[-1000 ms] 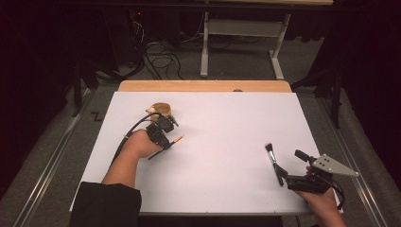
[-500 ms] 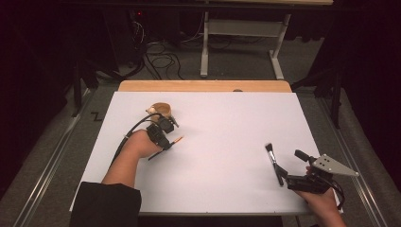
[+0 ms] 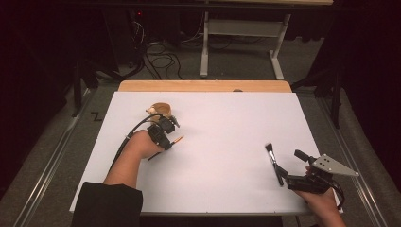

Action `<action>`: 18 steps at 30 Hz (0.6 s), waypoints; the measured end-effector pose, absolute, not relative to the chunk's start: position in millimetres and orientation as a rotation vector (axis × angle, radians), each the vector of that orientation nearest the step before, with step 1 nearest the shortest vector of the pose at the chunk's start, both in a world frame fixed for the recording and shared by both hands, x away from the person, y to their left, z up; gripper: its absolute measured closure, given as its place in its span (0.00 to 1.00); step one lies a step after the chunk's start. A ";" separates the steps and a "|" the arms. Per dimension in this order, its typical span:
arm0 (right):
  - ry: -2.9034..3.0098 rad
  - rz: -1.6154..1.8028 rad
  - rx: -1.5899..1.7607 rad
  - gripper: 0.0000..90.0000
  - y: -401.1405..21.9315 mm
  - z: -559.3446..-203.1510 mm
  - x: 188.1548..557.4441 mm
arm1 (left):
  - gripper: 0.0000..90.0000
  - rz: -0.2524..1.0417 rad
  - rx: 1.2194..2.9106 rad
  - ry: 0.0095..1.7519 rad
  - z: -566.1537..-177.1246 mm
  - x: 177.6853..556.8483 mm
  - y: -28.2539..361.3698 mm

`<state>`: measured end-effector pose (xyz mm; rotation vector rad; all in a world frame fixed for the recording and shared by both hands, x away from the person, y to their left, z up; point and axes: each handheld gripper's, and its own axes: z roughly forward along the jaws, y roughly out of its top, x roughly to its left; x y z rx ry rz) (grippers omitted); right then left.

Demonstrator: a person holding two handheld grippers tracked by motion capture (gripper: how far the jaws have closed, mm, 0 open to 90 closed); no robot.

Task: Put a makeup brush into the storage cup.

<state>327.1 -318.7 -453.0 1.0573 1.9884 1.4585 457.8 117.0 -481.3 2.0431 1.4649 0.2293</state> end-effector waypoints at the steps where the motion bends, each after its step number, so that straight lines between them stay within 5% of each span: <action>1: 1.989 1.459 1.057 0.04 -318.5 -453.0 327.1 | 0.90 0.233 2.045 1.465 -481.4 457.5 116.7; 18: 1.992 1.456 1.053 0.04 -318.0 -453.1 326.9 | 0.93 0.251 2.039 1.448 -482.1 455.3 116.9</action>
